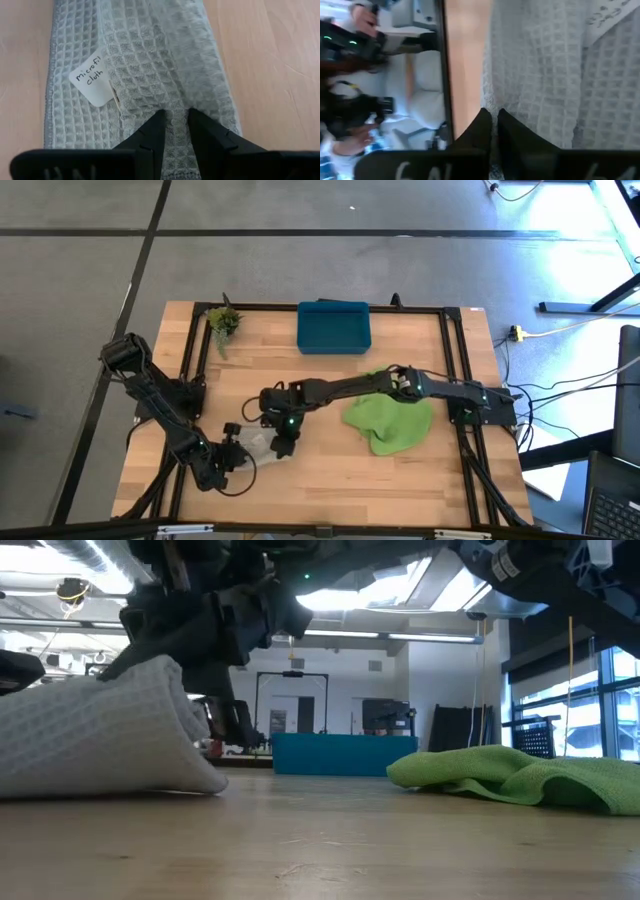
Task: Roll microfiber towels into tight, uniform cylinder then place into a basket
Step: Roll the gray microfiber cloth
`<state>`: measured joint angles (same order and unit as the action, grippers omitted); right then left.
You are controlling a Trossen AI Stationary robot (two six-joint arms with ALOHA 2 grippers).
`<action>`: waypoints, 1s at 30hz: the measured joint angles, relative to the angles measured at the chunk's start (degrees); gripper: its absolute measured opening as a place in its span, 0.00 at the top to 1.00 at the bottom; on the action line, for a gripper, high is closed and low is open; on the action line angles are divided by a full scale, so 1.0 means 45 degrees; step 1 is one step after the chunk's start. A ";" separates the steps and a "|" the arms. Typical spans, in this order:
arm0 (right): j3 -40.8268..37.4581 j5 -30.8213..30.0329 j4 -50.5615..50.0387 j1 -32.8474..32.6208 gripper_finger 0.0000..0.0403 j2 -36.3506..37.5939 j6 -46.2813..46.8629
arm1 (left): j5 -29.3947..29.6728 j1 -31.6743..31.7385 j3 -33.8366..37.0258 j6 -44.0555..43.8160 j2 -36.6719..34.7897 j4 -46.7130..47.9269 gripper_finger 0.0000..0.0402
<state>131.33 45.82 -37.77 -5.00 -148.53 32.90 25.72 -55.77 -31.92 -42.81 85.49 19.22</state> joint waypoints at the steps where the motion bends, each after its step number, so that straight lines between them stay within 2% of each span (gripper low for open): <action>1: 0.0004 0.0122 -0.0005 0.0060 0.95 0.0000 0.0222 | -0.0024 0.0000 -0.0003 -0.0004 0.0000 0.0001 0.79; 12: -0.0063 0.0516 0.0281 0.0918 0.95 -0.0024 0.2658 | -0.0220 0.0002 0.0007 0.1027 -0.0005 -0.0314 0.79; 30: -0.0113 0.0571 0.0339 0.1901 0.95 -0.0155 0.3393 | -0.0057 0.0015 0.0019 0.1316 0.0010 -0.0427 0.79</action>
<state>130.82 48.39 -36.25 3.55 -149.23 48.17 25.47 -55.70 -31.84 -36.88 85.54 17.30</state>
